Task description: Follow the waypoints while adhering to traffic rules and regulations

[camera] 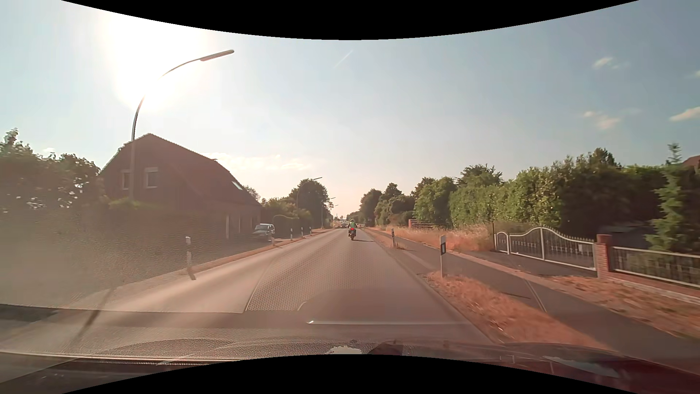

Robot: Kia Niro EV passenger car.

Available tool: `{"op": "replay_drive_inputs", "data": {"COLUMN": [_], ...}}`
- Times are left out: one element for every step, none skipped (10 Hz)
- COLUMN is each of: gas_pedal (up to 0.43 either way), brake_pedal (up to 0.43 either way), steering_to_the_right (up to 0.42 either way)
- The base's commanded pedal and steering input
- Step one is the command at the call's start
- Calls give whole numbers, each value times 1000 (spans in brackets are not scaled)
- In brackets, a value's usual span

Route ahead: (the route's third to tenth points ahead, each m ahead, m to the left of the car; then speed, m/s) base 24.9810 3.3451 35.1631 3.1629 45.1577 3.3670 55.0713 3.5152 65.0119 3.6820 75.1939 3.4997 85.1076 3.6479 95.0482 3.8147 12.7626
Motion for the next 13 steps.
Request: {"op": "replay_drive_inputs", "data": {"gas_pedal": [189,189,189,189,189,189,189,189,189,189,189,189,189], "brake_pedal": [0,0,0,0,0,0,0,0,0,0,0,0,0], "steering_to_the_right": [-2,-3,-2,-2,-2,-3,-3,-2,-2,-2,-3,-3,-3]}}
